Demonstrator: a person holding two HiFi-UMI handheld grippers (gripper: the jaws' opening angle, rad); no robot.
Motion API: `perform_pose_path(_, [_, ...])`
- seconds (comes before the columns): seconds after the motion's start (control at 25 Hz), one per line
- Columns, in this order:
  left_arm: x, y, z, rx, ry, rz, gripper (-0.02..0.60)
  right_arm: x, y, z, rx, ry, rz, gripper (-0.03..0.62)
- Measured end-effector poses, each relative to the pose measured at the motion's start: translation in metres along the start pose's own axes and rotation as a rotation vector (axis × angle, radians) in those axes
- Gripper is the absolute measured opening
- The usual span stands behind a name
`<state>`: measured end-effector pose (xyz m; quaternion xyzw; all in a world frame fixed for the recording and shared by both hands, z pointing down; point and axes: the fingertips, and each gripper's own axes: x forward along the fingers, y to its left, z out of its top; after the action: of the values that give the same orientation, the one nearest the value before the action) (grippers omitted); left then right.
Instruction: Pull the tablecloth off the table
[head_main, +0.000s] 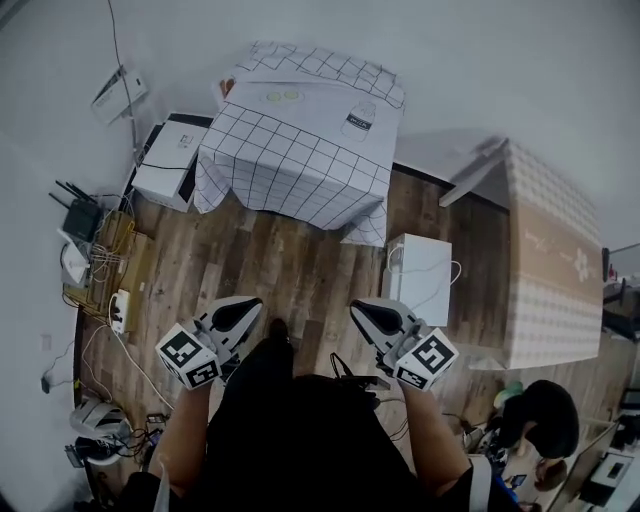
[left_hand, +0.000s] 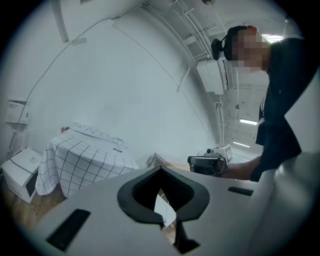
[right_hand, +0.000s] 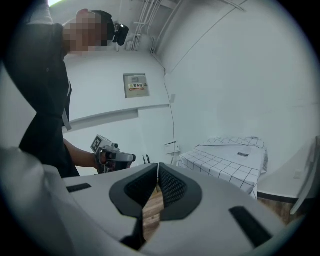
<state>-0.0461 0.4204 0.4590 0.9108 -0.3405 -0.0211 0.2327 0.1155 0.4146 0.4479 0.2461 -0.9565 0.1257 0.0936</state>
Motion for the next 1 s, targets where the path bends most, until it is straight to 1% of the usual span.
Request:
perform_pose_path(0.12, [0.013, 0.026, 0.017, 0.011, 0.003, -0.024, 0.005, 0.021, -0.022, 0.014, -0.007, 0.012, -0.024, 0.023])
perform_pose_path(0.24, [0.030, 0.049, 0.027, 0.013, 0.018, -0.055, 0.005, 0.034, -0.048, 0.027, -0.030, 0.014, -0.064, 0.023])
perform_pose_path(0.36, [0.050, 0.062, 0.035, 0.016, 0.034, -0.085, 0.005, 0.035, -0.075, 0.038, -0.056, 0.025, -0.108, 0.023])
perform_pose_path(0.48, [0.070, 0.073, 0.040, 0.031, 0.052, -0.107, 0.005, 0.039, -0.099, 0.044, -0.061, 0.031, -0.120, 0.023])
perform_pose_path(0.6, [0.093, 0.089, 0.043, 0.045, 0.062, -0.107, 0.005, 0.052, -0.125, 0.044, -0.049, 0.029, -0.103, 0.023])
perform_pose_path(0.72, [0.116, 0.104, 0.053, 0.045, 0.089, -0.076, 0.005, 0.069, -0.154, 0.047, -0.045, 0.023, -0.064, 0.023])
perform_pose_path(0.88, [0.152, 0.126, 0.068, 0.058, 0.111, -0.045, 0.005, 0.087, -0.201, 0.064, -0.067, 0.016, 0.001, 0.023])
perform_pose_path(1.0, [0.179, 0.140, 0.088, 0.073, 0.114, -0.019, 0.006, 0.097, -0.236, 0.078, -0.075, 0.019, 0.053, 0.023])
